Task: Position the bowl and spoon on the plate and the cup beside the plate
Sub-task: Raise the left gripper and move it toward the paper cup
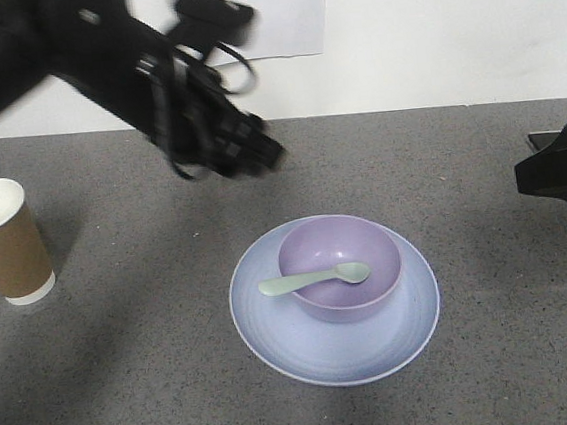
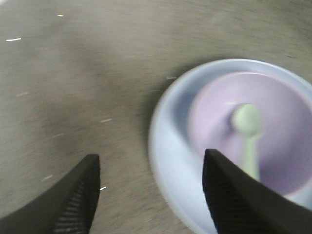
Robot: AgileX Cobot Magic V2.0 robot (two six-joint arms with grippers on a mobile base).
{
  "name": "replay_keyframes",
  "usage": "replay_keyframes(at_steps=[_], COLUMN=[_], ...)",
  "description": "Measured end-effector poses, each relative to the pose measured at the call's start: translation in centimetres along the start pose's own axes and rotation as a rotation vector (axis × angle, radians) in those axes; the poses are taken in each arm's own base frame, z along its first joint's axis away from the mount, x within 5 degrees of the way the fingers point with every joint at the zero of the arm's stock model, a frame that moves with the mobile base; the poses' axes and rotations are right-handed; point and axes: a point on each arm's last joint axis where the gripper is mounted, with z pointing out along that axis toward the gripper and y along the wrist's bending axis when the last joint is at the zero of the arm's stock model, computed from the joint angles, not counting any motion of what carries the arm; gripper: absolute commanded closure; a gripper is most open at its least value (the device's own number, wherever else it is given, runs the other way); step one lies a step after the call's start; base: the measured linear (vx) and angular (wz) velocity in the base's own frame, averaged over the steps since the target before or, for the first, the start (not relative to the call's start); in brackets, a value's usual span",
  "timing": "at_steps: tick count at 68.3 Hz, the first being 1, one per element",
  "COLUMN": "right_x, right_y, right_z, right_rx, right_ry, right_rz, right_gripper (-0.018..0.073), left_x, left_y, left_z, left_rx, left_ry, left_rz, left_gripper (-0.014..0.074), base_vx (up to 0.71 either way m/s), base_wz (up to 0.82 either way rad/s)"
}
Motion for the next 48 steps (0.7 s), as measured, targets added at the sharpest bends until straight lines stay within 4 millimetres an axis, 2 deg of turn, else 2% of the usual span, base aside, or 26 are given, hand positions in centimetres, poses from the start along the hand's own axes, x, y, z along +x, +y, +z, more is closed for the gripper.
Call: replay_keyframes(at_steps=[8, 15, 25, 36, 48], right_x=[0.0, 0.0, 0.0, 0.0, 0.0], right_y=[0.0, 0.0, 0.0, 0.0, 0.0], right_z=[0.0, 0.0, 0.0, 0.0, 0.0], right_rx=[0.0, 0.0, 0.0, 0.0, 0.0], right_ry=[0.001, 0.0, 0.0, 0.0, 0.0], right_rz=[0.0, 0.0, 0.0, 0.0, 0.0], right_gripper=[-0.0017, -0.0017, -0.0017, -0.0017, -0.0017], left_x=[0.9, 2.3, 3.9, 5.4, 8.3], left_y=[4.2, 7.8, 12.0, 14.7, 16.7], left_z=[-3.7, -6.2, -8.3, -8.7, -6.5], left_rx=[-0.144, -0.266, -0.364, -0.403, -0.411], left_ry=[-0.015, 0.005, 0.007, 0.028, 0.147], left_rz=[-0.095, -0.18, -0.304, -0.389, -0.466], left_gripper=[0.015, 0.015, 0.015, 0.015, 0.015], base_vx=[0.0, 0.0, 0.0, 0.0, 0.0], base_wz=[0.0, 0.0, 0.0, 0.0, 0.0])
